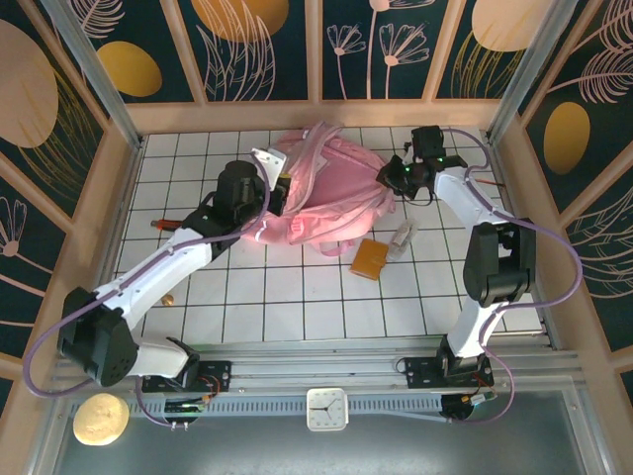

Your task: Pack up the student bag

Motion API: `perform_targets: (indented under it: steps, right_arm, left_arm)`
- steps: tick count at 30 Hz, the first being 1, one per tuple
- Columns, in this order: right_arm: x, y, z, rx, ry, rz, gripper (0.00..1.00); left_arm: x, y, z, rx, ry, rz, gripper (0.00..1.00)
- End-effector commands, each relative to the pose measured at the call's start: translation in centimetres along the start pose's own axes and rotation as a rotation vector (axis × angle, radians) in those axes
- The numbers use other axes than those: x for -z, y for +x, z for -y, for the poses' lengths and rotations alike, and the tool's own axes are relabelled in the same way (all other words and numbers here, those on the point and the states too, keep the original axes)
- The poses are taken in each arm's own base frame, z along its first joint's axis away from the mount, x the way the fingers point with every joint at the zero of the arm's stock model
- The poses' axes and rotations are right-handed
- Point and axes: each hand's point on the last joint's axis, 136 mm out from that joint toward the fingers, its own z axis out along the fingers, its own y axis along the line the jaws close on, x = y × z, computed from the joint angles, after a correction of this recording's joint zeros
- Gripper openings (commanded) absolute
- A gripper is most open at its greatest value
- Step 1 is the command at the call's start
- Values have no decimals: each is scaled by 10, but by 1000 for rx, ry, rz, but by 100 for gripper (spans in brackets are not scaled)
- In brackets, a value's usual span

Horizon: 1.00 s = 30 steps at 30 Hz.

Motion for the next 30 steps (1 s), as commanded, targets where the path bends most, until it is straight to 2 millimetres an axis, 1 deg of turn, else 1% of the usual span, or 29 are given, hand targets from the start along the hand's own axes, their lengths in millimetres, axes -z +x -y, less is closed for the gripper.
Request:
perform_targets:
  steps: [1,2,3,4,5,6,8,10,12,13,14,16,18,20,21,23,24,26,28,30]
  right_arm:
    - [13,-39,-20,6,-96,155,0]
    - [11,-38,-18,3,-88,154,8]
    - [10,-39,-14,1,-74,154,27]
    - [11,-40,-13,7,-63,157,42]
    - [12,-40,-12,19,-50,161,55]
    - [16,-41,-12,28,-33,168,69]
    - [27,-42,-9,50,13,179,90]
    - [43,-43,-5,71,71,204,99]
    - [60,-39,-6,93,95,209,99]
    - [63,-34,-9,101,89,193,99]
    - [65,-26,-15,106,68,162,99]
    - [57,-2,-26,108,20,63,99]
    - [43,28,-35,129,9,-27,99]
    - [31,54,-42,179,22,-68,99]
    - [25,64,-45,210,35,-74,99]
    - [17,80,-51,242,33,-87,99]
    - [14,86,-55,242,19,-97,99]
    - [10,94,-61,247,-1,-108,99]
    - [9,96,-66,262,-7,-107,99]
    - [11,96,-68,266,-7,-101,99]
  left_arm:
    - [-3,0,-2,64,20,-21,16]
    - [-1,-1,-1,87,22,-15,29]
    - [3,-3,-1,111,24,-5,55]
    - [7,-3,-3,139,12,2,75]
    - [12,-3,-7,180,-8,9,99]
    - [19,-2,-12,219,-37,14,99]
    - [30,4,-23,316,-104,5,99]
    - [41,14,-30,398,-152,-14,99]
    - [48,25,-29,477,-152,-35,99]
    - [51,27,-28,520,-148,-39,99]
    - [51,38,-25,566,-139,-60,99]
    - [50,49,-20,643,-118,-75,99]
    - [44,67,-17,759,-115,-106,99]
    - [31,84,-7,864,-69,-157,99]
    - [22,96,-2,932,-58,-196,99]
    - [7,112,8,1034,-9,-258,99]
    - [1,116,13,1076,19,-272,99]
    - [-8,112,17,1125,61,-260,97]
    - [-16,111,15,1176,65,-272,94]
    - [-27,119,16,1241,63,-330,90]
